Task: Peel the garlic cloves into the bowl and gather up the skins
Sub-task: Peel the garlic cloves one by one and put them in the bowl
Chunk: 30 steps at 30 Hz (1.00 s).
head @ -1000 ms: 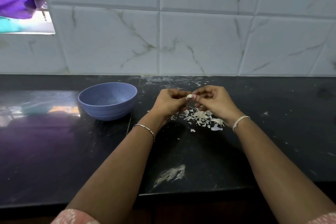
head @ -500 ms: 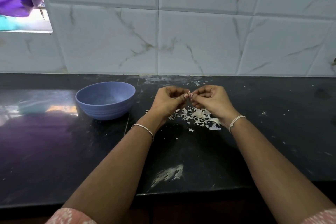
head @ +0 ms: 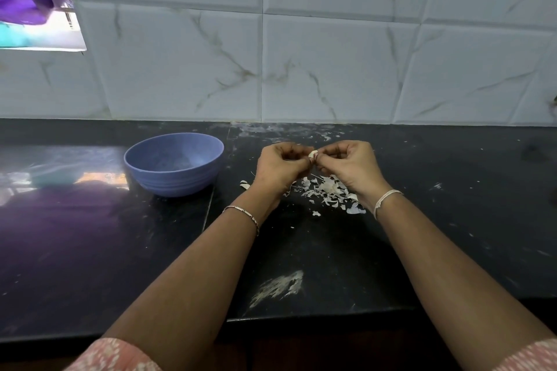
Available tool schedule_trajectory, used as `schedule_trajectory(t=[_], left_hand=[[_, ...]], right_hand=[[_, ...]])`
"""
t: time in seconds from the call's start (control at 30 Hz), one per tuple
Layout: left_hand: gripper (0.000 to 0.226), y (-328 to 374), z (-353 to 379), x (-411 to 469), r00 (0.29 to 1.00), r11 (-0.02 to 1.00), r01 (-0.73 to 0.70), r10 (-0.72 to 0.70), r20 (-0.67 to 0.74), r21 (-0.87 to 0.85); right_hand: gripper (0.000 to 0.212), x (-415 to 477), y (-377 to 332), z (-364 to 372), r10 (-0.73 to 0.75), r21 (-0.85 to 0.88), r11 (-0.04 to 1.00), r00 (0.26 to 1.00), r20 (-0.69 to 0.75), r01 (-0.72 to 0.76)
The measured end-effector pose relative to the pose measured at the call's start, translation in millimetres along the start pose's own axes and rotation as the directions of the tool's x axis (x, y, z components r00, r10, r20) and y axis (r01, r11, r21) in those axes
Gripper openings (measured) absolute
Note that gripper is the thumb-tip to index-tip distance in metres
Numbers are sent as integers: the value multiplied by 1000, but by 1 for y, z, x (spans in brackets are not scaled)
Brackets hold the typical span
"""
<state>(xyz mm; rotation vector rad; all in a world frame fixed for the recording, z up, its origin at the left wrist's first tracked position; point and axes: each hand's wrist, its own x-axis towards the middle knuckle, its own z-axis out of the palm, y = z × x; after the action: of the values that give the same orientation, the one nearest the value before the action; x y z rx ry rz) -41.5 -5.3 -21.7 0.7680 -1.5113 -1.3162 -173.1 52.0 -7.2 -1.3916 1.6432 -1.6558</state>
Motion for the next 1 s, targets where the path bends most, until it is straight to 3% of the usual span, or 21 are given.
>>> schedule_trajectory(t=[0.23, 0.57, 0.77, 1.0], left_hand=[[10, 6, -1, -4, 991, 964, 137, -131, 41, -230], [8, 8, -2, -4, 972, 917, 234, -209, 111, -324], [6, 8, -1, -3, 972, 939, 232, -215, 92, -254], [4, 7, 4, -3, 990, 983, 131, -125, 61, -126]], right_hand=[[6, 0, 0, 1, -40, 4, 999, 999, 7, 40], [10, 2, 2, 1, -58, -57, 997, 997, -44, 56], [7, 5, 6, 2, -144, -205, 970, 989, -45, 132], [7, 7, 8, 1, -137, -206, 971, 988, -73, 119]])
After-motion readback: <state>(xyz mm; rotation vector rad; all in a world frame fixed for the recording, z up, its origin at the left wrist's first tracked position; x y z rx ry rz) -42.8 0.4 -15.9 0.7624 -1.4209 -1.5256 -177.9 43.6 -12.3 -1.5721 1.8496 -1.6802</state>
